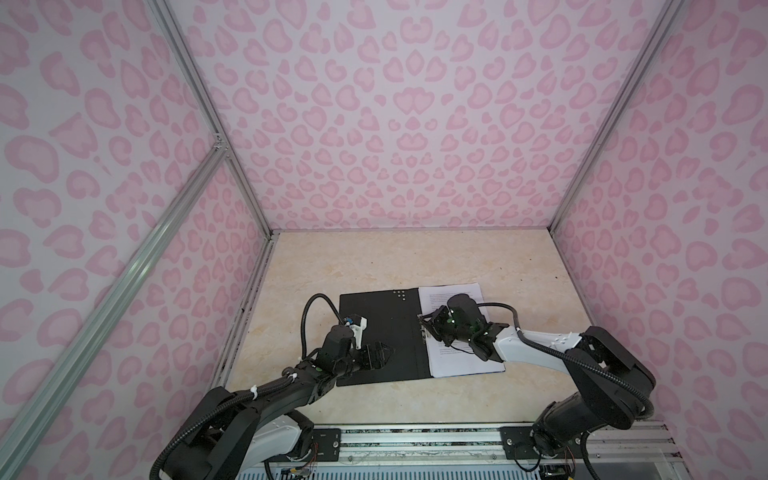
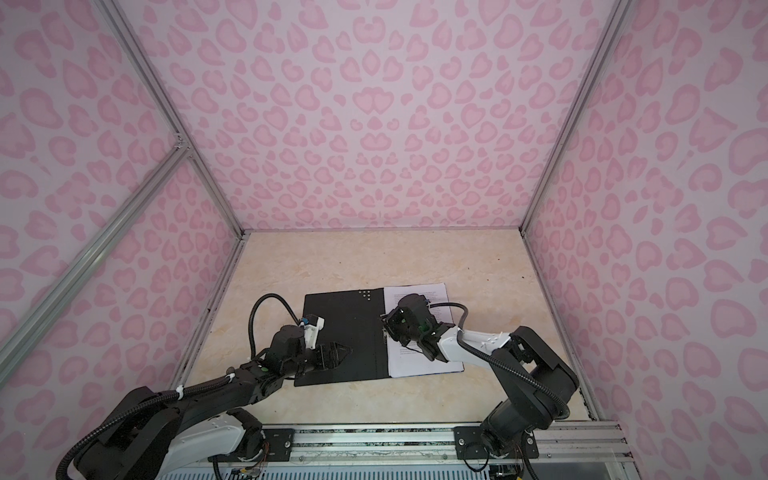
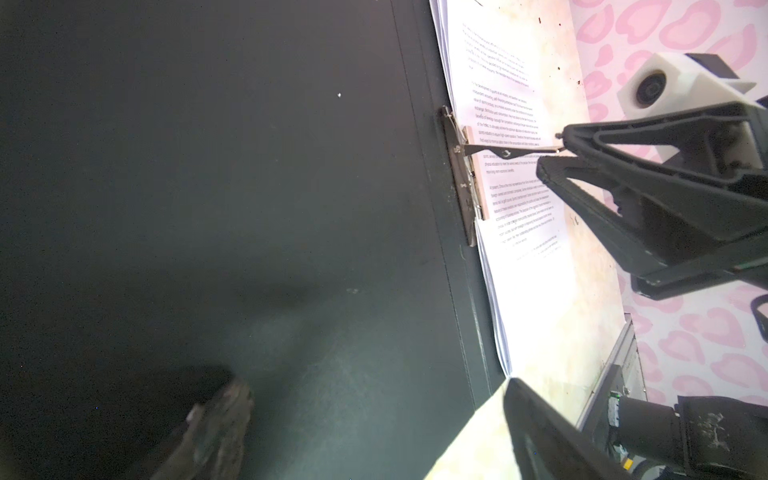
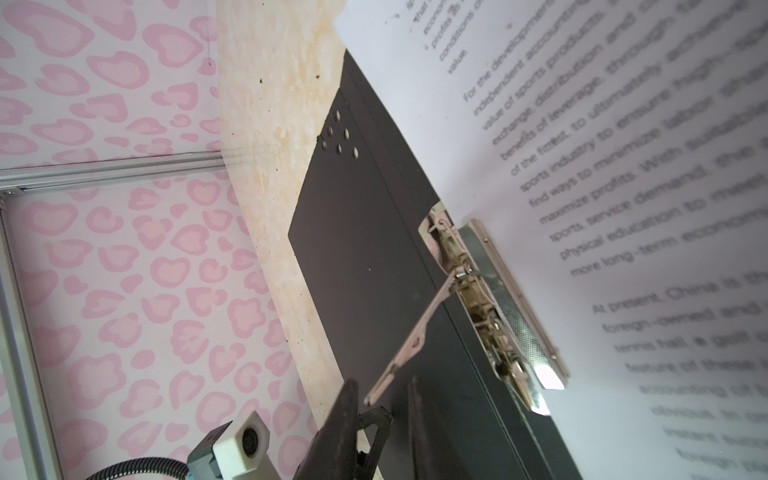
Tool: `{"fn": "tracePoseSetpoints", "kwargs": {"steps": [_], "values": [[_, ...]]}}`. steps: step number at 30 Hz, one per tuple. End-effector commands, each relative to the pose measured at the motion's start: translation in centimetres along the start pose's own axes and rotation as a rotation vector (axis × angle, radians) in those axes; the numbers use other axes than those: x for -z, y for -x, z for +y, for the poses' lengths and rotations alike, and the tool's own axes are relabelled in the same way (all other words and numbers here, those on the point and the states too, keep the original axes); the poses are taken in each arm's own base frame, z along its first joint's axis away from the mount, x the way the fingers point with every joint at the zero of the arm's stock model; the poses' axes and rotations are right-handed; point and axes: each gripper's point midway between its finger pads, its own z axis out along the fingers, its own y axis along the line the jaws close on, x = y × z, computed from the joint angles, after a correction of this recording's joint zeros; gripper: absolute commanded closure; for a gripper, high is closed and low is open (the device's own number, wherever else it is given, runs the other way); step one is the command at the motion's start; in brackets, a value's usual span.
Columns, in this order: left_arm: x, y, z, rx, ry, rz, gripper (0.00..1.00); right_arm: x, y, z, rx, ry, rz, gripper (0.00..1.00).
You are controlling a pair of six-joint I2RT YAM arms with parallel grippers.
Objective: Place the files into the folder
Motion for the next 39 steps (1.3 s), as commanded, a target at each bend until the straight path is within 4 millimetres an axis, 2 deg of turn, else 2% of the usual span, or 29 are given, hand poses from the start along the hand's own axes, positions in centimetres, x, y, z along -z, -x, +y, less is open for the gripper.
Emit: {"fn": "tracePoseSetpoints", "kwargs": {"steps": [1,14,17,36,39], "values": [[0.0,-0.6,0.4,0.007,0.017,0.028,0.03,-0.3,0.2,0.0,-0.013,0.010,-0.007,0.77],[0.1,-0.5,0.3,0.003,0.017,0.026,0.03,-0.5,0.7,0.1,-0.032,0.025,-0.009,0.78],[0.1,-0.5,0.3,0.002,0.016,0.025,0.03,-0.5,0.6,0.0,-0.037,0.026,-0.005,0.83],[-0.2,-0.6,0.6,-0.001,0.032,0.037,0.03,0.4,0.4,-2.8,-0.063,-0.002,-0.022,0.95],[-0.1,-0.5,0.6,-0.001,0.036,0.035,0.03,0.6,0.3,-1.7,-0.029,0.037,-0.007,0.91]]}}
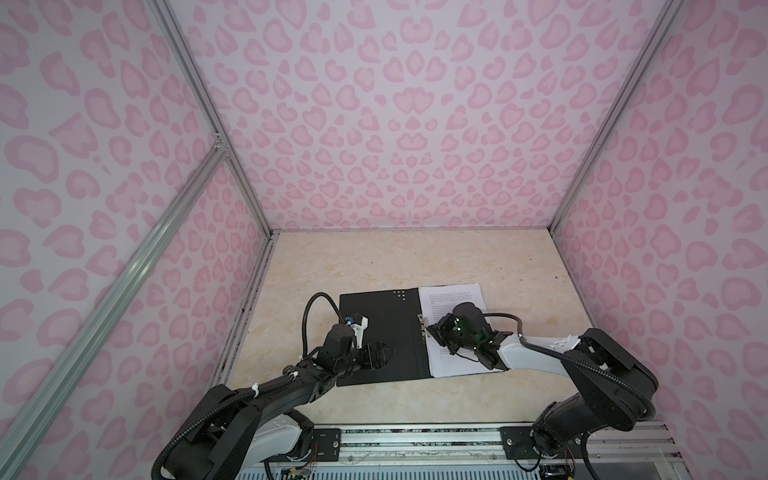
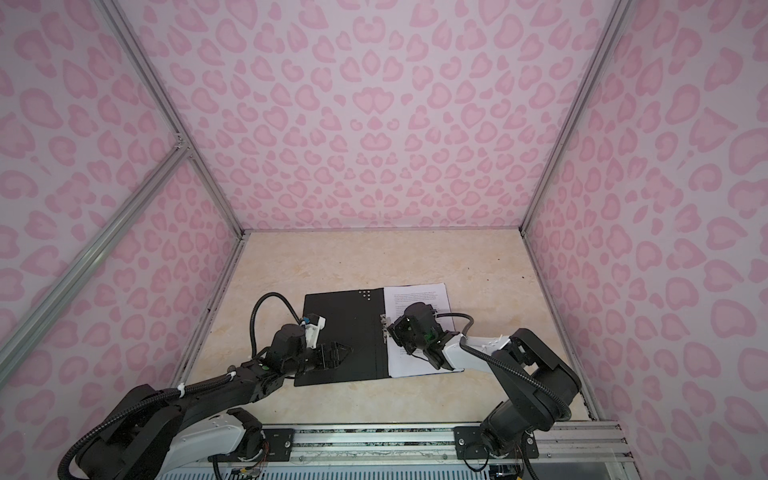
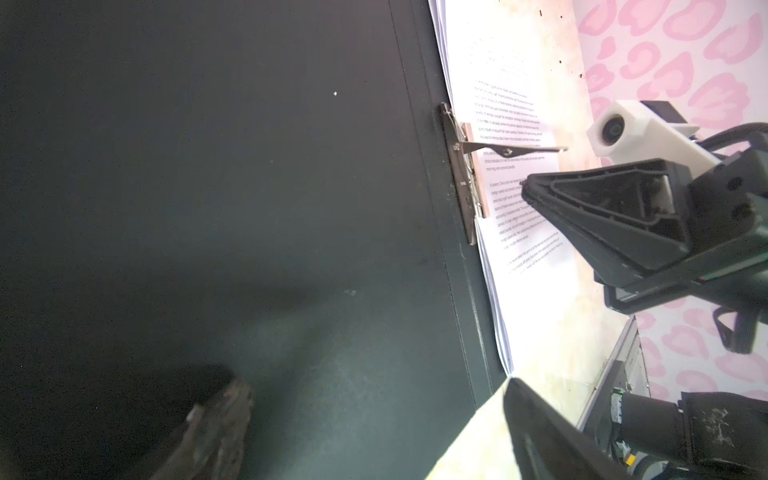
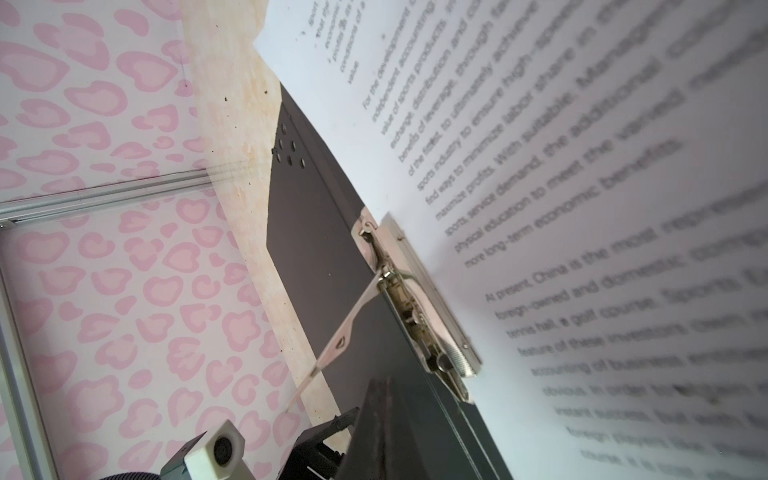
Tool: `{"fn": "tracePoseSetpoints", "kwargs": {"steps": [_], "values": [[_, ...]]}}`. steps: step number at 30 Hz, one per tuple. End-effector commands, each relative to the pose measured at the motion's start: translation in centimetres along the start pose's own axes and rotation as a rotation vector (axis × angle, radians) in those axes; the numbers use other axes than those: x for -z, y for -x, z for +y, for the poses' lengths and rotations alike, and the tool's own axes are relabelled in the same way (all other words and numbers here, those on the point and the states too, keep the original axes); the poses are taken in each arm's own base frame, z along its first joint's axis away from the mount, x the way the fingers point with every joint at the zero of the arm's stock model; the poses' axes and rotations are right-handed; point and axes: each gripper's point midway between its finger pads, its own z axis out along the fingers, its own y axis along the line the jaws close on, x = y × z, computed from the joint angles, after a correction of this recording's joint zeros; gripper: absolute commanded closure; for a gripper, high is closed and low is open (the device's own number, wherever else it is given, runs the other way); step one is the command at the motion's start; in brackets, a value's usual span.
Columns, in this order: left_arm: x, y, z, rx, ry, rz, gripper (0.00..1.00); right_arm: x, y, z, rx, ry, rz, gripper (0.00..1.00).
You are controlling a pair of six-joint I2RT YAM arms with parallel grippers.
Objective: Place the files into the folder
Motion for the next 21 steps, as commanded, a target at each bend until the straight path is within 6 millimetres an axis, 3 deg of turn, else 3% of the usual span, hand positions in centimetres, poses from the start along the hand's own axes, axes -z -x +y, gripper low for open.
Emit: {"fn": "tracePoseSetpoints", "kwargs": {"steps": [1,9,14,21], "values": [[0.0,-0.6,0.8,0.012,0.036,0.025,0.03,0.2,0.0,1.4,0.037,0.040,0.009,0.90],[-0.2,-0.7,0.8,0.015,0.037,0.035,0.03,0.7,0.2,3.6,0.048,0.061,-0.005,0.72],[-0.2,-0.7,0.9,0.012,0.040,0.034,0.03,-0.6,0.1,4.2,0.019,0.070,0.015,0.71],[-0.3,-0.7,0.9,0.013,0.043,0.037,0.03,-1.3,0.2,3.5,-0.012,0.063,0.018,0.75]]}}
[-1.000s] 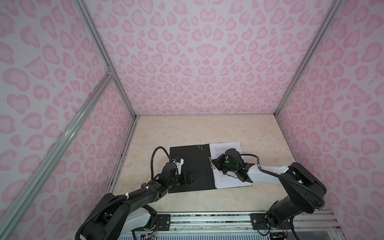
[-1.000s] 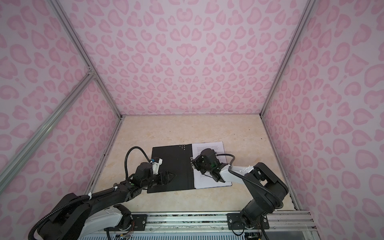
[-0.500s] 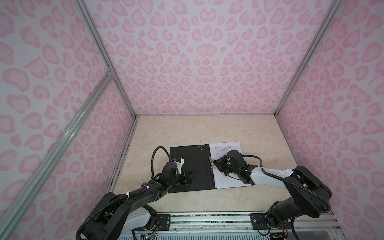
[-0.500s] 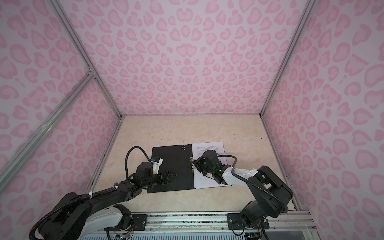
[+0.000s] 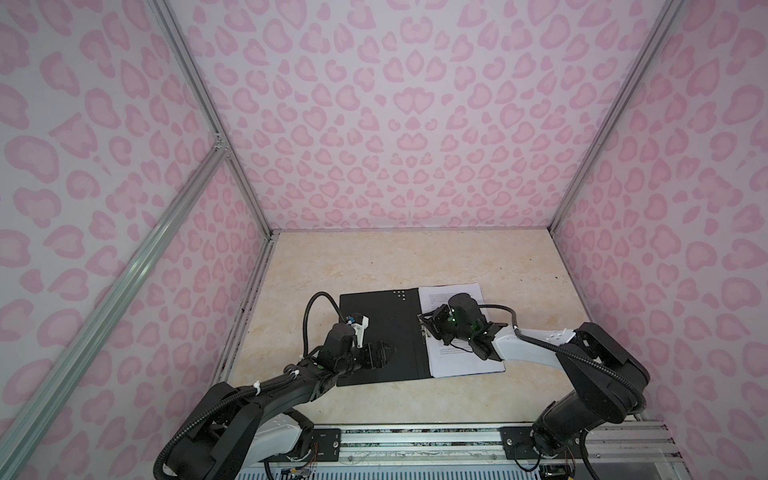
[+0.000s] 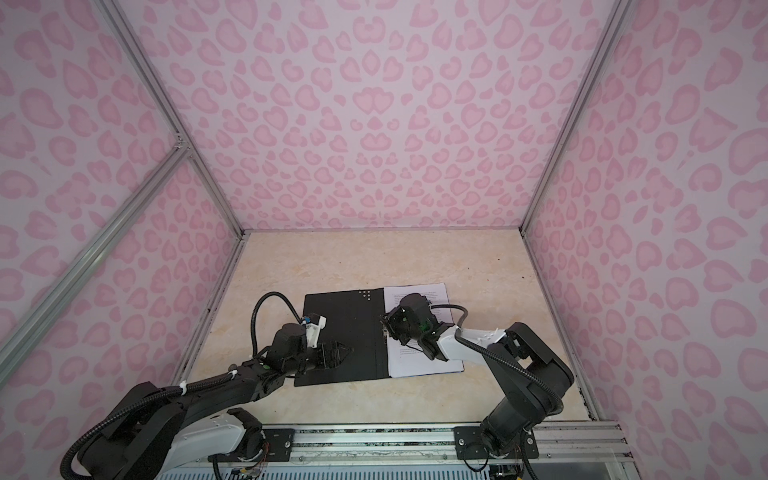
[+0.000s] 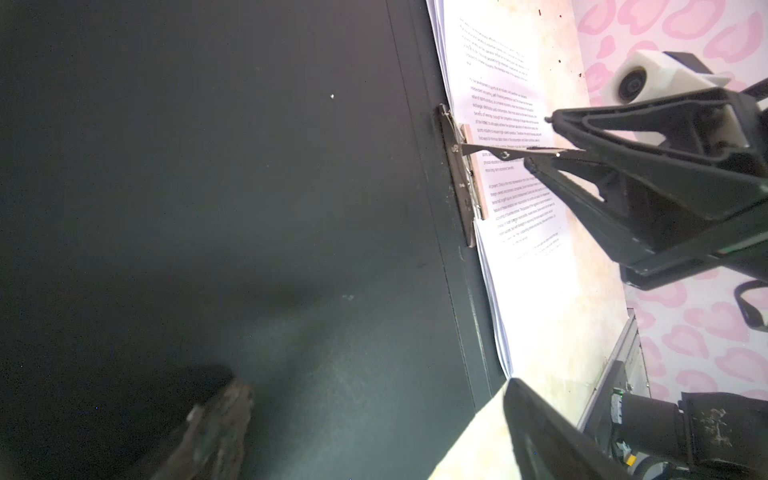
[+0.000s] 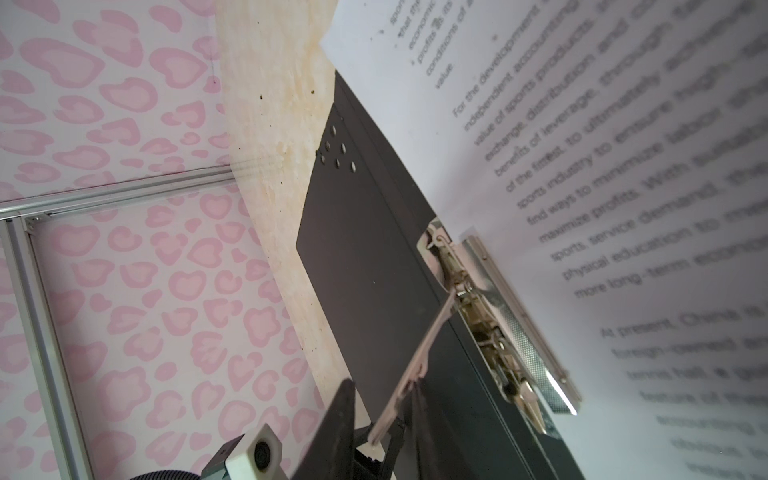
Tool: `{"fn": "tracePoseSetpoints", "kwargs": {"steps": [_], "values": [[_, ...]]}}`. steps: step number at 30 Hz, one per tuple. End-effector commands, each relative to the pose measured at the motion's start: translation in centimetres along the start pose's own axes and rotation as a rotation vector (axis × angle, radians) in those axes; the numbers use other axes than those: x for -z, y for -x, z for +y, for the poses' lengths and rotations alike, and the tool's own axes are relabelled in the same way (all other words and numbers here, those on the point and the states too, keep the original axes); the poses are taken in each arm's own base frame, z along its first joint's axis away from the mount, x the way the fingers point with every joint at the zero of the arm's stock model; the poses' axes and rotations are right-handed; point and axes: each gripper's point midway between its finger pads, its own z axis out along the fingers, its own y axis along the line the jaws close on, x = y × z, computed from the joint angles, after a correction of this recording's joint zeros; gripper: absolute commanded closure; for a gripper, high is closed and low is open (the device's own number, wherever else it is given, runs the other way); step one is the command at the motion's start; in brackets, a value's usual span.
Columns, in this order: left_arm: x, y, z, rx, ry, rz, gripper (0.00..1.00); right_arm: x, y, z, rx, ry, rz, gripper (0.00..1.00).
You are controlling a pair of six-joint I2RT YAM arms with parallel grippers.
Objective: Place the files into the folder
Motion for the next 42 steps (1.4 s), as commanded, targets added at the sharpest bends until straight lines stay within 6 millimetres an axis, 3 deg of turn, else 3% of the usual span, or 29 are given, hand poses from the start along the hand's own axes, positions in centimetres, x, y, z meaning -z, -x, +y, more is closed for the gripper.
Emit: {"fn": "tracePoseSetpoints", "kwargs": {"steps": [1,16,42], "values": [[-0.1,-0.8,0.9,0.016,0.040,0.036,0.03,-0.2,-0.1,0.2,-0.013,0.021,0.003,0.76],[0.0,-0.8,1.0,0.016,0.042,0.034,0.03,0.4,0.0,-1.1,-0.031,0.006,-0.007,0.84],[-0.4,-1.0,1.3,0.023,0.056,0.049,0.03,-0.3,-1.3,-0.8,-0.002,0.035,0.057,0.89]]}}
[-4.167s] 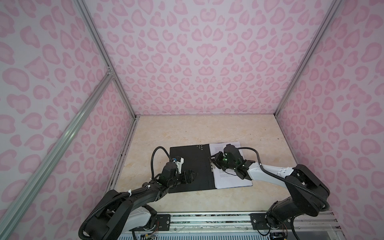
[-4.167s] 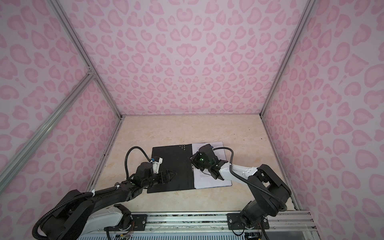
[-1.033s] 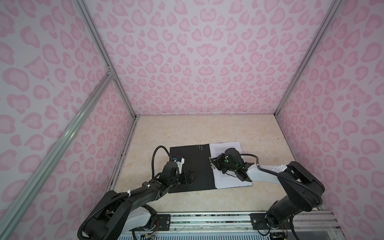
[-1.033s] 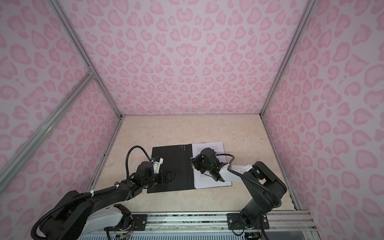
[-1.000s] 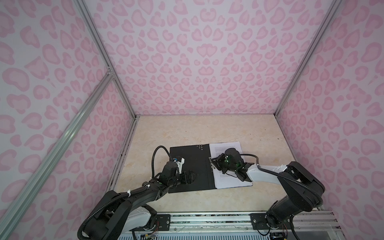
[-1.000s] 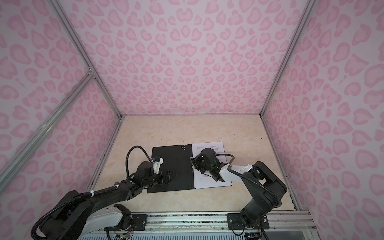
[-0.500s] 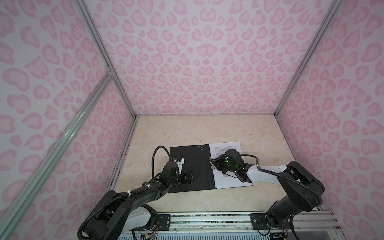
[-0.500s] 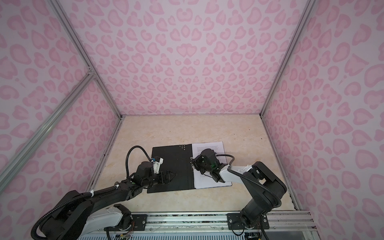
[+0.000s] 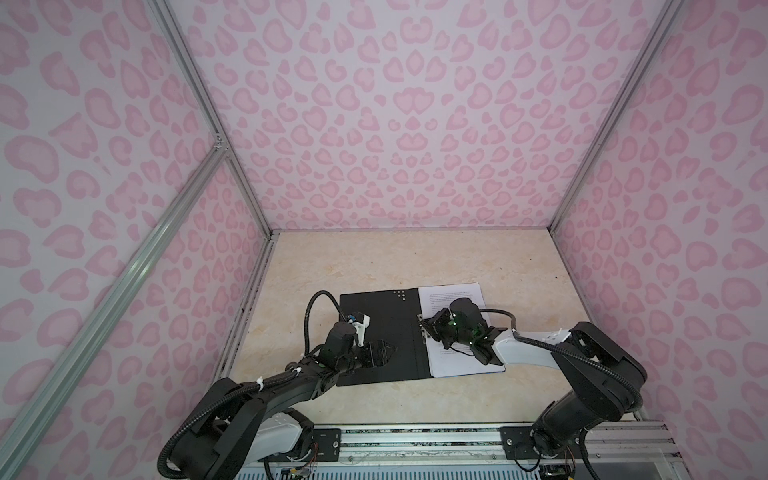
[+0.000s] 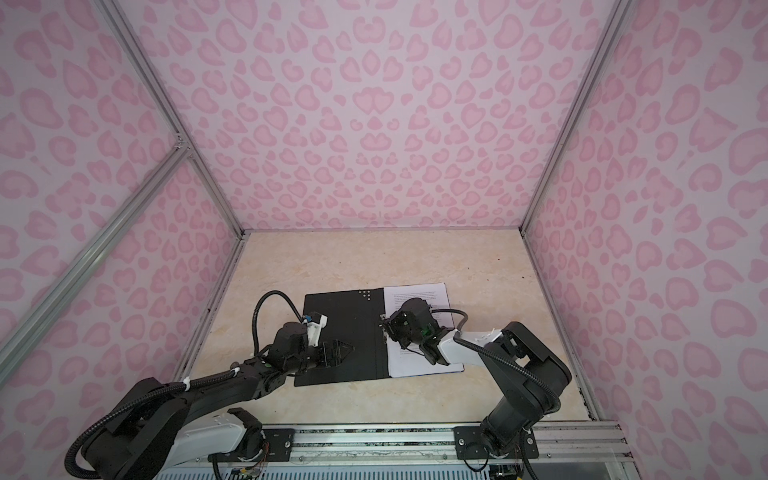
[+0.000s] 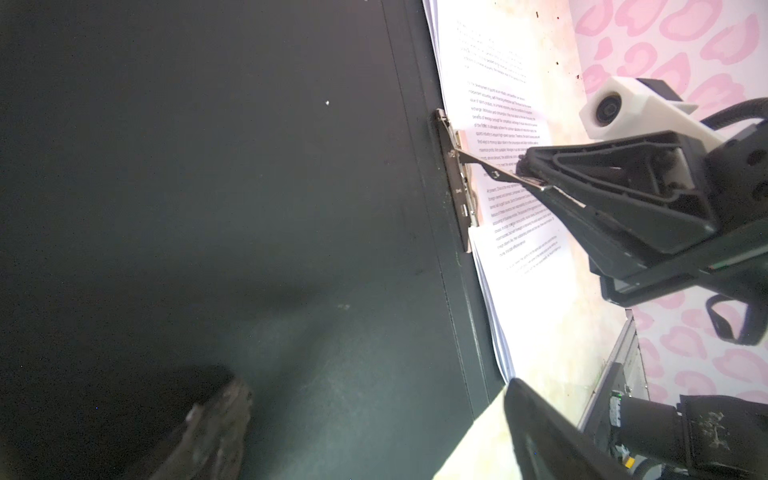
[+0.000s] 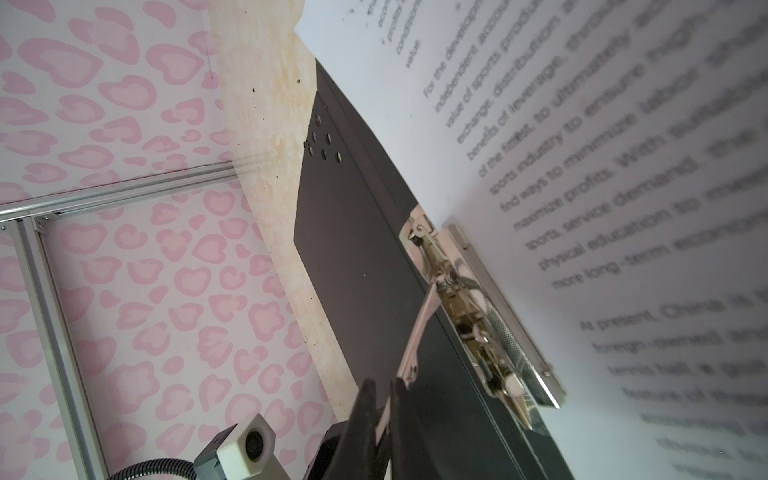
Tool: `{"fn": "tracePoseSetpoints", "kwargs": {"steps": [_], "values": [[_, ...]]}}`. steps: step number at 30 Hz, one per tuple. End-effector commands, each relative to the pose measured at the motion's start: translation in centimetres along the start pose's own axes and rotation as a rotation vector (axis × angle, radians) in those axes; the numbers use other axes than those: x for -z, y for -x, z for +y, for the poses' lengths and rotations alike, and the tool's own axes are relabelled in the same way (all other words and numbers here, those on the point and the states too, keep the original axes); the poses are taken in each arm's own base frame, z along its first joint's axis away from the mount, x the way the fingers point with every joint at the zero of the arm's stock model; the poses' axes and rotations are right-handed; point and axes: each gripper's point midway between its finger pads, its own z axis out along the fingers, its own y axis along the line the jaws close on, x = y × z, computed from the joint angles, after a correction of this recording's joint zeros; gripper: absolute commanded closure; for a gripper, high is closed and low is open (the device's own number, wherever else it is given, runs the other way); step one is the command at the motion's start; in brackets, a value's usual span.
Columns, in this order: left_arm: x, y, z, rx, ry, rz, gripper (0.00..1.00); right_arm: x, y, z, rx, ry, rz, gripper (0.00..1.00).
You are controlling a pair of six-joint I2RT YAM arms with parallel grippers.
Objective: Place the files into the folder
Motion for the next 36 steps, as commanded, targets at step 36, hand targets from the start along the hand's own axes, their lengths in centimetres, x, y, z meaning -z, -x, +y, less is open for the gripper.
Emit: {"fn": "tracePoseSetpoints", "kwargs": {"steps": [36], "values": [[-0.2,-1.4,1.7,0.026,0.075,0.060,0.02,0.1,-1.3,0.0,0.072,0.005,0.065,0.82]]}}
